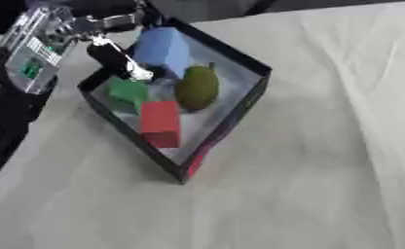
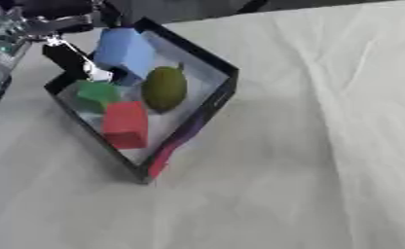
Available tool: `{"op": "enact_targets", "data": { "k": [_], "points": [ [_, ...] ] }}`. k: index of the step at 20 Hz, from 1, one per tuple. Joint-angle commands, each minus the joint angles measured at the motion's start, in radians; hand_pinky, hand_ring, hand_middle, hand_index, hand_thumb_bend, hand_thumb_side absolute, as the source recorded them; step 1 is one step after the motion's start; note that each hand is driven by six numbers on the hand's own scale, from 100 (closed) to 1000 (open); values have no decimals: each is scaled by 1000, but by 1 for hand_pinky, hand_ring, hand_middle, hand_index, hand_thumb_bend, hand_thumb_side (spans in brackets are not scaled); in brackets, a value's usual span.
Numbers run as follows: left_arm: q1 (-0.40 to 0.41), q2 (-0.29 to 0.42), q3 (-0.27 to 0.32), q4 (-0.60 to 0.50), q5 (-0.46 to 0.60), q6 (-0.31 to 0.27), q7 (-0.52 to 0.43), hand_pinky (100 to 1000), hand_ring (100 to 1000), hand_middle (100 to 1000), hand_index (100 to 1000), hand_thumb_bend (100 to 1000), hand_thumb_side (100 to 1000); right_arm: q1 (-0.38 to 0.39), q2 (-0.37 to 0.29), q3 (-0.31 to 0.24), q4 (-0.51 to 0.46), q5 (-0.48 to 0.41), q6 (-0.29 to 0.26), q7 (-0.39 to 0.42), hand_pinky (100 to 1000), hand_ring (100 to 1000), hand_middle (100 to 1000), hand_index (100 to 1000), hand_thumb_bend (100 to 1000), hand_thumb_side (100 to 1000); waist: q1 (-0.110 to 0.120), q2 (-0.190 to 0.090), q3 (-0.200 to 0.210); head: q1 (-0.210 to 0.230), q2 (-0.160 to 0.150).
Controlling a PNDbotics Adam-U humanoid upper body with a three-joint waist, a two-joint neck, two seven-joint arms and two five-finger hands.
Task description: Pick up objects on the table and place them in the box.
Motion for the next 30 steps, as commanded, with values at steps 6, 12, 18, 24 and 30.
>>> {"op": "enact_targets", "data": {
  "k": [6, 12, 18, 24, 30],
  "points": [
    [9, 13, 51, -42, -39, -12, 88, 899, 899, 892, 972, 357, 1000, 4, -26, -13, -3, -2, -1, 1, 918, 740, 692, 814, 100, 515, -3, -25, 21, -17, 6],
    [51, 28, 98, -140, 86, 43, 107, 854, 877, 863, 944, 128, 1000, 17, -25, -18, -2, -6, -4, -5, 917, 740, 692, 814, 100, 518, -16, -41, 44, -44, 16],
    [92, 70, 149, -267, 439, 217, 70, 787, 816, 771, 849, 100, 724, 28, -25, -21, -2, -10, -6, -11, 917, 740, 693, 814, 100, 522, -26, -52, 60, -57, 25],
    [174, 127, 206, -434, 751, 341, 143, 701, 741, 687, 795, 100, 581, 42, -25, -29, -2, -11, -8, -20, 916, 740, 693, 814, 100, 523, -34, -61, 82, -73, 36],
    [345, 159, 299, -616, 1030, 391, 299, 682, 676, 662, 788, 100, 626, 57, -19, -44, -6, -18, -12, -39, 915, 738, 691, 812, 100, 528, -48, -65, 112, -97, 43]
  ]
}}
